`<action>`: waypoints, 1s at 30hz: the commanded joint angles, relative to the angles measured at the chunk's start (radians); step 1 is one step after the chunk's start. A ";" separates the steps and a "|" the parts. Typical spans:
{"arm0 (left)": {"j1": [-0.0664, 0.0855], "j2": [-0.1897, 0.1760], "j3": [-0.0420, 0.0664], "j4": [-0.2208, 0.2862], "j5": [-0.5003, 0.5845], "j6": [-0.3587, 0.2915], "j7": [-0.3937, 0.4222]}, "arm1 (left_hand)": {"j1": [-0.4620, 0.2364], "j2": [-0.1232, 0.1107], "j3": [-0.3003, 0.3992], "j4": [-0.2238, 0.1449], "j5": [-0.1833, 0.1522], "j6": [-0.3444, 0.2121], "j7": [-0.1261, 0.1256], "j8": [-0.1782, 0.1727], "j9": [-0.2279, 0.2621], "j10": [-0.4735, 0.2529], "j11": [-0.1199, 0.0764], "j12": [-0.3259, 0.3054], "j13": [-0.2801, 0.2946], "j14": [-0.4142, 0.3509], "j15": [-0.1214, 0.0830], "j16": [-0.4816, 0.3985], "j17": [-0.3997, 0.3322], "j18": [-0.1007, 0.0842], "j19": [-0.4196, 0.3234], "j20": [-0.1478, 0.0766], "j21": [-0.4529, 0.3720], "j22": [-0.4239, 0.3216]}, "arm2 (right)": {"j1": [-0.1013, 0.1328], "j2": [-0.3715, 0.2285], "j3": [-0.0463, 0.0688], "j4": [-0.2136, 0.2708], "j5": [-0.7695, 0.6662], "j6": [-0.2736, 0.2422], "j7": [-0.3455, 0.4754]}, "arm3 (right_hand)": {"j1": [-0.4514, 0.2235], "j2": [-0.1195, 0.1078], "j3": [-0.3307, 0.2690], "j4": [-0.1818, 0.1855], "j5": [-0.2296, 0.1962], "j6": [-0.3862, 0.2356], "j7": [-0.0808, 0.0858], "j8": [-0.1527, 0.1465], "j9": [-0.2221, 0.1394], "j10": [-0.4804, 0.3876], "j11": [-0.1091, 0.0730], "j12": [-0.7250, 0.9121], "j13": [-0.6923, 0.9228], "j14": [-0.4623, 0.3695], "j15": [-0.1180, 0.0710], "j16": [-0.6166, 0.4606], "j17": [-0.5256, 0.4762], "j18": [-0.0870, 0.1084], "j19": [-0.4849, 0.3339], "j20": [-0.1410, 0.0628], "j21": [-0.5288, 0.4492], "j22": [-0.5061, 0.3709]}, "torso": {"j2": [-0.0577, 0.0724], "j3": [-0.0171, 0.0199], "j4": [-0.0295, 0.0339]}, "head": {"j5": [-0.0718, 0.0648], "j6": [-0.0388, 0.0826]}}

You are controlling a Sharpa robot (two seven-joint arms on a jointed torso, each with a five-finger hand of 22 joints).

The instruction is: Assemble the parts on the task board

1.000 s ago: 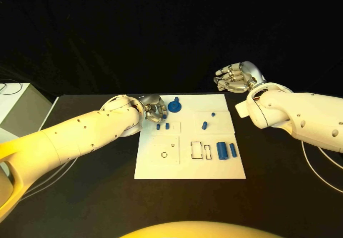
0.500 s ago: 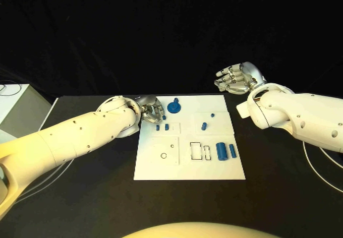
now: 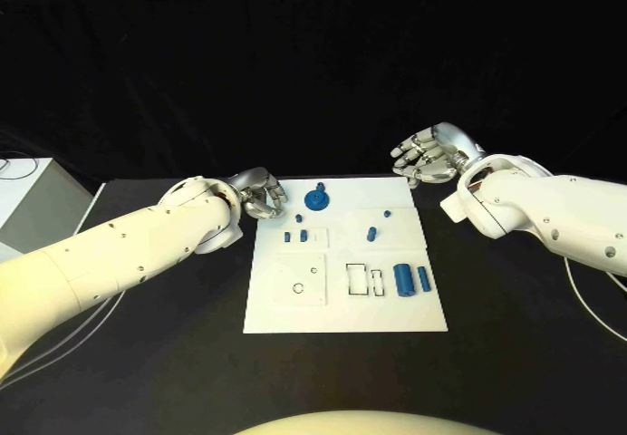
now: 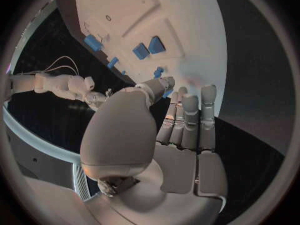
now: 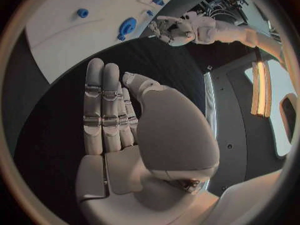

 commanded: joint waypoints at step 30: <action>-0.231 -0.253 0.258 0.277 0.985 0.107 0.460 | -0.068 0.007 -0.085 0.072 0.002 0.032 0.012 0.036 -0.007 0.030 0.014 -0.071 -0.070 -0.048 0.016 -0.075 -0.067 0.010 -0.012 0.014 -0.129 -0.089 | -0.098 0.028 -0.012 -0.019 -0.712 0.102 -0.218 | -0.081 -0.060 0.126 -0.009 -0.089 0.010 -0.006 -0.049 0.028 -0.016 -0.002 -0.034 0.002 0.046 0.004 0.802 0.542 -0.086 0.059 0.011 0.763 0.776 | 0.003 -0.0010 0.0025 | -0.058 0.036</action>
